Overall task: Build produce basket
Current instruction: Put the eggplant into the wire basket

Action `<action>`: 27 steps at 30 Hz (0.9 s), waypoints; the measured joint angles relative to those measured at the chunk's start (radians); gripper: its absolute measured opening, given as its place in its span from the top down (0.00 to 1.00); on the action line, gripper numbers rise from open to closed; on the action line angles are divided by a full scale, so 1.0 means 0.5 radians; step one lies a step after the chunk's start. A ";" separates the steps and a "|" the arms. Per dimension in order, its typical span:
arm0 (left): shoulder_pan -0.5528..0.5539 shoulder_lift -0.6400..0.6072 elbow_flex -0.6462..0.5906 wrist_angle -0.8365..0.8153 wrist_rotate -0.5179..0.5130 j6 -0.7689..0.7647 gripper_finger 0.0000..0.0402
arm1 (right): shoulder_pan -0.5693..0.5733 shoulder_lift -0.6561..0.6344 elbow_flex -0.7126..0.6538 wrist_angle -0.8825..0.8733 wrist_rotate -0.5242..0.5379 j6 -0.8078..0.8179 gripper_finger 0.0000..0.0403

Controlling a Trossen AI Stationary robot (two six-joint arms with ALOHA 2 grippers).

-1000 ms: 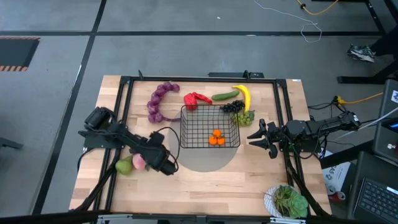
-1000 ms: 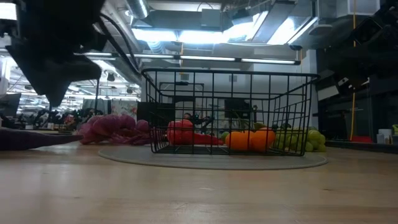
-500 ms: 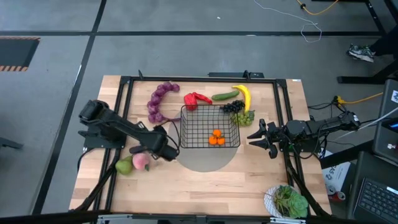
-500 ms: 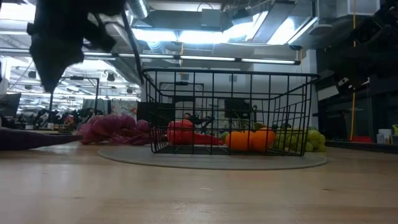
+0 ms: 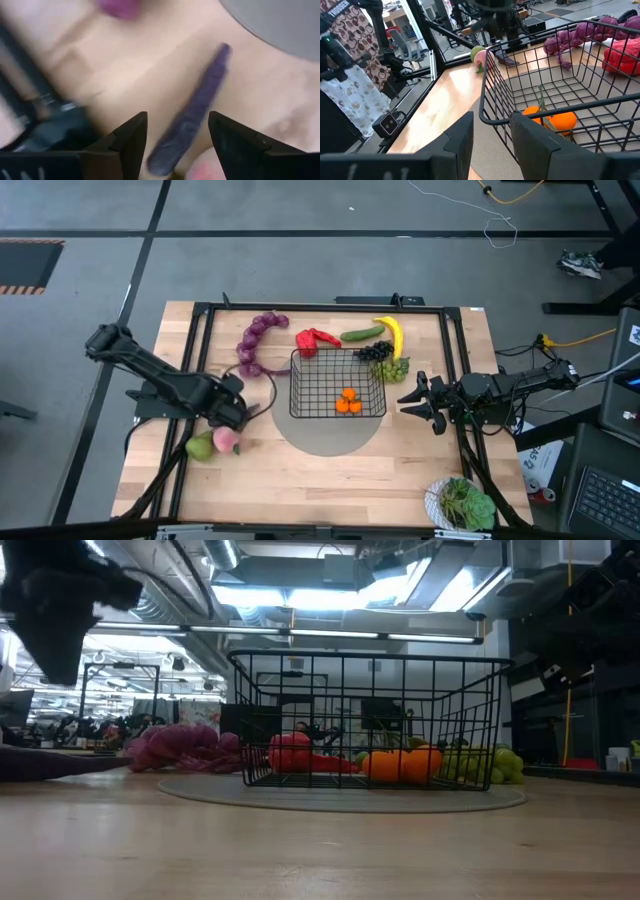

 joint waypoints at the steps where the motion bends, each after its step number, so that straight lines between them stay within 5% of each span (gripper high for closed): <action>1: 0.000 0.002 -0.053 0.078 0.001 0.055 0.49 | 0.000 0.000 0.000 0.000 0.000 0.000 0.68; 7: 0.006 0.122 -0.242 0.495 -0.003 0.274 0.49 | 0.000 0.000 0.000 0.000 0.000 -0.004 0.68; 17: 0.005 0.357 -0.313 0.520 0.221 0.334 0.49 | 0.000 0.000 0.000 0.000 0.000 -0.002 0.68; 27: 0.029 0.483 -0.385 0.677 0.215 0.322 0.49 | 0.000 0.000 -0.001 0.000 -0.001 -0.005 0.68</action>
